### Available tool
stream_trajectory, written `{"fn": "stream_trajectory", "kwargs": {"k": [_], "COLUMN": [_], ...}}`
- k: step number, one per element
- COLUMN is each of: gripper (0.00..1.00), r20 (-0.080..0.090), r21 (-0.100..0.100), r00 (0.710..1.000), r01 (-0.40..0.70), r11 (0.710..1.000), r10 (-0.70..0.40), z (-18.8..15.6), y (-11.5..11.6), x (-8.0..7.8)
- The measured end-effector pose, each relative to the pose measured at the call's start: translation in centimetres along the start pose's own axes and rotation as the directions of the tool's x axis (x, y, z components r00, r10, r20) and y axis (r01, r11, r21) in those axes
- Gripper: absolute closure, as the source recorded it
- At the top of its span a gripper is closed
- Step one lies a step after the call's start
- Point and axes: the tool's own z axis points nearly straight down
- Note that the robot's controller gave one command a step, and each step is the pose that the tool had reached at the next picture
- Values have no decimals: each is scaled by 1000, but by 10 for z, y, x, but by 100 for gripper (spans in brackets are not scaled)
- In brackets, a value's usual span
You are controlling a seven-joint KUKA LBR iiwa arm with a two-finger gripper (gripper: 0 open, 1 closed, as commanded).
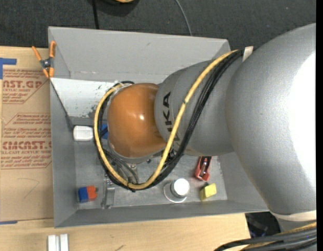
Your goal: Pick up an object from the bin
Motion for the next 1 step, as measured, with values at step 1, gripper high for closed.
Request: {"fn": "stream_trajectory", "kwargs": {"k": [1], "gripper": [0], "r20": [7], "r21": [-2], "r00": [1000], "r01": [-2], "r11": [1000], "r10": [2], "z": [-4], "y": [-1], "x": [-2]}}
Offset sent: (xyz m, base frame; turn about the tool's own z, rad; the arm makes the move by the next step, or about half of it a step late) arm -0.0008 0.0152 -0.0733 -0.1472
